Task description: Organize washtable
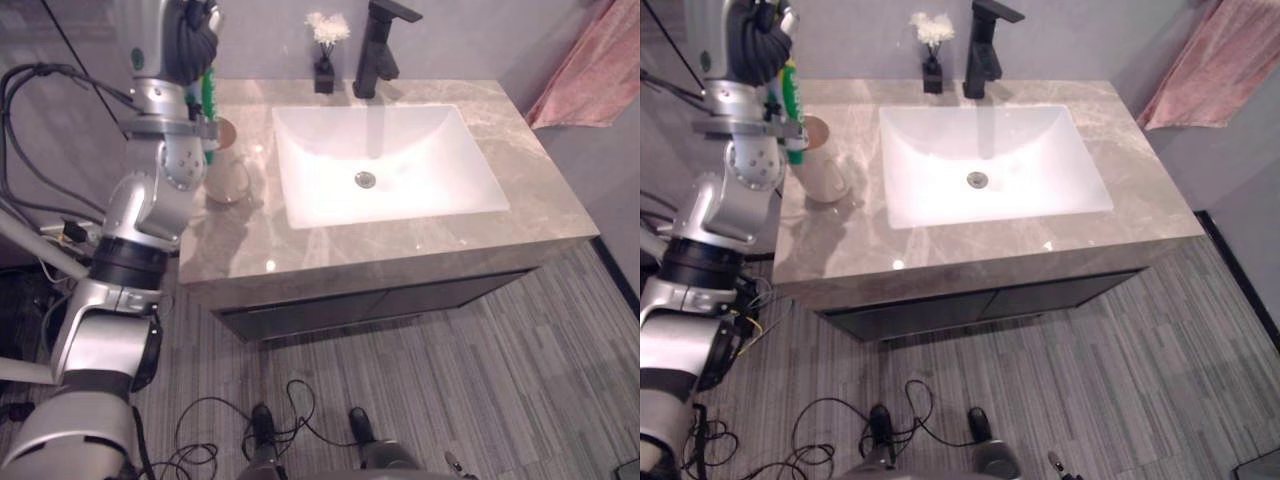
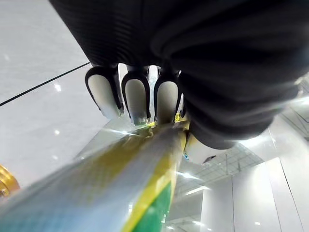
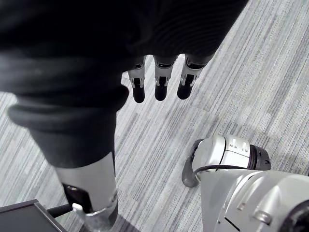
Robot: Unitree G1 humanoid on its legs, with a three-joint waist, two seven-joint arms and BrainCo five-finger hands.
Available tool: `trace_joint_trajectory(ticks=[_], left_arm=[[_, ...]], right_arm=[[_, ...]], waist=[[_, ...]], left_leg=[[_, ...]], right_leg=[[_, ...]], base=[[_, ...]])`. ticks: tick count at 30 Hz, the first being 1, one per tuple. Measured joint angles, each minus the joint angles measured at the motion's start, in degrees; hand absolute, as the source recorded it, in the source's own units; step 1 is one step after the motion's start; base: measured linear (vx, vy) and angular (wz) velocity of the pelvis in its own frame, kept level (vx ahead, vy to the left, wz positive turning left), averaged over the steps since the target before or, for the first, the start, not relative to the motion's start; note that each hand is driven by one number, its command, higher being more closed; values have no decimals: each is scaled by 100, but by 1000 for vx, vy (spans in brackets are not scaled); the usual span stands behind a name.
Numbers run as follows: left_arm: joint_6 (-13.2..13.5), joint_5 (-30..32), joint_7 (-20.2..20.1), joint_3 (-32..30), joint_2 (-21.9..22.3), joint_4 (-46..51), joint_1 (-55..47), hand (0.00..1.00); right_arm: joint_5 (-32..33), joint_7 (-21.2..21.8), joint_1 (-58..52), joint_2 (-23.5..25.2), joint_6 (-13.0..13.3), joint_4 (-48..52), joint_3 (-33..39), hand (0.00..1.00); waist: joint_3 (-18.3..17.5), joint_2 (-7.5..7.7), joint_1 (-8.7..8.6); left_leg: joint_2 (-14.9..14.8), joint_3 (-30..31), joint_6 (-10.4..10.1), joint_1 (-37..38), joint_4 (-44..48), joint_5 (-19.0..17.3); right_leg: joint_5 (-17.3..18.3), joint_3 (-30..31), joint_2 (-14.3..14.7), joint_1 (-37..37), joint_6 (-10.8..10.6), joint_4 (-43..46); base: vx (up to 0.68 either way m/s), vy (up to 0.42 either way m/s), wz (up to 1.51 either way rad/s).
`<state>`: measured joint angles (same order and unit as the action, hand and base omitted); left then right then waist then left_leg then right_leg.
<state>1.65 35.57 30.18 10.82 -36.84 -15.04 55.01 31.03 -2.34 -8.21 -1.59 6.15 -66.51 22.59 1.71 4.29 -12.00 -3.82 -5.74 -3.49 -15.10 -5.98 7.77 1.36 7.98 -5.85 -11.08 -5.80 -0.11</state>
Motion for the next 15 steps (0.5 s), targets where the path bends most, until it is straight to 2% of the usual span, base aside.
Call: trace_joint_trajectory(ticks=[15], left_arm=[[39,-12,11,-10,-10,172,12,100]], right_arm=[[47,-3,0,-2,2,35,11,0]], waist=[[-12,-40,20]], left_leg=[[-1,46,-2,79,-1,-3]], right_leg=[[-11,-24,7,92,13,7]], base=[[0,0,0]])
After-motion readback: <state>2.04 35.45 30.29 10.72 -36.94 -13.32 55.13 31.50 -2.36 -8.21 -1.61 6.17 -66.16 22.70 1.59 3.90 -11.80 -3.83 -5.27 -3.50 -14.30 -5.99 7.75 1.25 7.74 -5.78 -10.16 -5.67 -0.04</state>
